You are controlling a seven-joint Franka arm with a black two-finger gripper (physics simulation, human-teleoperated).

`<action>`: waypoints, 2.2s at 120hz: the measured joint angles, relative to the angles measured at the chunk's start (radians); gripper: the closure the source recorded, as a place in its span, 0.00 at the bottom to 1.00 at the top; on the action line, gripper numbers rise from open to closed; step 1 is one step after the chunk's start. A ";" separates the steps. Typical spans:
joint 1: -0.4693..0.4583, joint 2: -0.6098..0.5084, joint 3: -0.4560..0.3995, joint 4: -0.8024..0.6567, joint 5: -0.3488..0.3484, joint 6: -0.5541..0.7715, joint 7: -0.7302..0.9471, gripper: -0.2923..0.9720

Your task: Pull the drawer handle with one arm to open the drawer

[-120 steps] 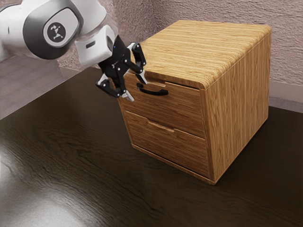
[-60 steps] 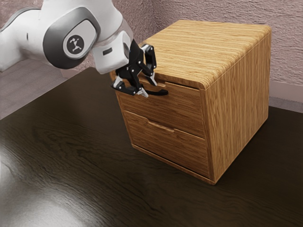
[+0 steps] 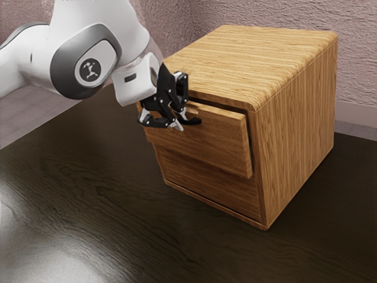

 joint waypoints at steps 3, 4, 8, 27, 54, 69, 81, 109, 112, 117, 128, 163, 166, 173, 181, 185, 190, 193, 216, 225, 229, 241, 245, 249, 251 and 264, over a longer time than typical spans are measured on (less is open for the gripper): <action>0.001 -0.006 0.000 -0.005 0.008 0.002 -0.001 0.80; 0.001 -0.009 0.001 -0.008 0.010 0.002 -0.001 0.81; 0.002 -0.029 0.000 -0.034 0.018 0.011 -0.002 0.81; 0.018 -0.132 -0.004 -0.157 0.037 0.074 -0.005 0.83; 0.023 -0.260 -0.008 -0.314 0.044 0.161 -0.009 0.85; 0.019 -0.322 -0.010 -0.373 0.036 0.190 -0.013 0.84; 0.015 -0.352 -0.012 -0.406 0.033 0.204 -0.017 0.85; 0.014 -0.415 -0.016 -0.482 0.028 0.223 -0.024 0.85; 0.014 -0.420 -0.016 -0.486 0.025 0.224 -0.024 0.84; 0.014 -0.427 -0.017 -0.495 0.019 0.224 -0.026 0.84; 0.019 -0.444 -0.017 -0.516 0.011 0.224 -0.037 0.85; 0.026 -0.548 -0.038 -0.608 0.006 0.220 -0.065 0.85; 0.028 -0.560 -0.040 -0.617 0.006 0.220 -0.066 0.85; 0.030 -0.583 -0.043 -0.632 0.006 0.217 -0.070 0.85; 0.037 -0.607 -0.045 -0.641 0.007 0.206 -0.073 0.85; 0.039 -0.617 -0.045 -0.646 0.008 0.200 -0.074 0.85; 0.041 -0.628 -0.046 -0.652 0.008 0.193 -0.076 0.84; 0.042 -0.636 -0.046 -0.659 0.009 0.190 -0.076 0.84; 0.045 -0.695 -0.047 -0.699 0.011 0.167 -0.080 0.85; 0.050 -0.723 -0.054 -0.715 0.011 0.157 -0.081 0.85; 0.052 -0.732 -0.057 -0.718 0.011 0.152 -0.081 0.84; 0.065 -0.761 -0.075 -0.735 0.011 0.140 -0.082 0.84; 0.072 -0.769 -0.084 -0.737 0.011 0.136 -0.082 0.84; 0.076 -0.774 -0.090 -0.739 0.011 0.132 -0.083 0.84; 0.077 -0.775 -0.092 -0.739 0.011 0.130 -0.083 0.84; 0.084 -0.779 -0.103 -0.743 0.011 0.122 -0.084 0.83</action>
